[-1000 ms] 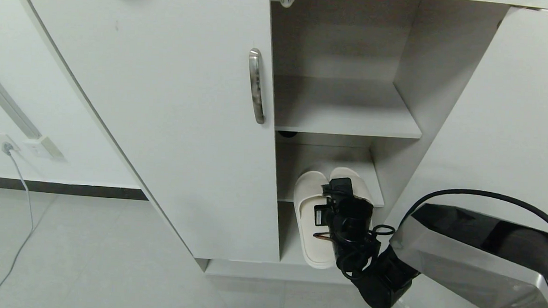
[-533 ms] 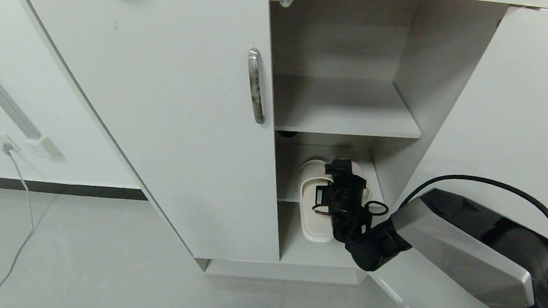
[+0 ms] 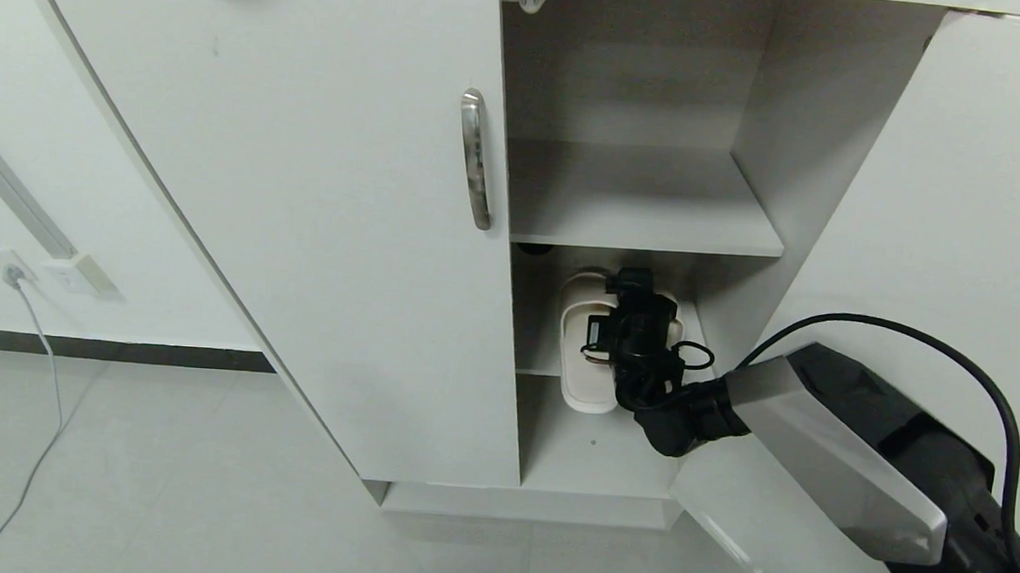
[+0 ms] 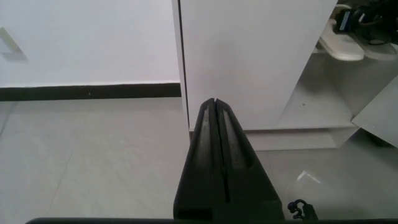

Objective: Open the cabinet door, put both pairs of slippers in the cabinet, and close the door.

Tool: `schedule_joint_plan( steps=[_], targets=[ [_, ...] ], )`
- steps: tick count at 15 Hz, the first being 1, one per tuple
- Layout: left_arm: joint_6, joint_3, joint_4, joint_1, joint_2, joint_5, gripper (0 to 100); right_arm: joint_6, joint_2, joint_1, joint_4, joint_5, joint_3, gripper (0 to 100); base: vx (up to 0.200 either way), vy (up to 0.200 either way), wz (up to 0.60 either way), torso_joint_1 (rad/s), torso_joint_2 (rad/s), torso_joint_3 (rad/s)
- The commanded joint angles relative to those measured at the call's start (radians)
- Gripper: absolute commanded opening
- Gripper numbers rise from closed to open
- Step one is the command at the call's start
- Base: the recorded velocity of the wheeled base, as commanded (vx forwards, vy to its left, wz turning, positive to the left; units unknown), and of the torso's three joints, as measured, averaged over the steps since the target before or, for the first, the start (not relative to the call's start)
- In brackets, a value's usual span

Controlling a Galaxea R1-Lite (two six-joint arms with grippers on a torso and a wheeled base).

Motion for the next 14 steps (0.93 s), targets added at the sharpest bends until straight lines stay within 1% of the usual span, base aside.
schedule_joint_plan(
  steps=[1,4,5,9,10,14],
  targets=[
    [0.000,0.000,0.000,0.001,0.001,-0.001,0,0.000,0.032,-0.009,0.029,-0.001,-0.074,0,0.000,0.000,0.00,0.000,0.00,0.000],
    [0.000,0.000,0.000,0.000,0.001,-0.001,0,-0.006,0.055,-0.021,0.095,0.021,-0.168,0,0.000,0.000,0.00,0.000,0.00,0.000],
    [0.000,0.000,0.000,0.001,0.001,-0.001,0,-0.006,0.073,-0.026,0.144,0.021,-0.223,0,0.000,0.000,0.00,0.000,0.00,0.000],
    [0.000,0.000,0.000,0.001,0.001,0.001,0,-0.007,0.079,-0.026,0.161,0.022,-0.237,0,0.000,0.000,0.00,0.000,0.00,0.000],
    [0.000,0.000,0.000,0.000,0.001,0.001,0,-0.007,0.082,-0.026,0.160,0.022,-0.237,100,0.000,0.000,0.00,0.000,0.00,0.000],
    [0.000,0.000,0.000,0.001,0.001,0.001,0,-0.007,0.070,-0.021,0.150,0.013,-0.216,100,0.000,0.000,0.00,0.000,0.00,0.000]
  ],
)
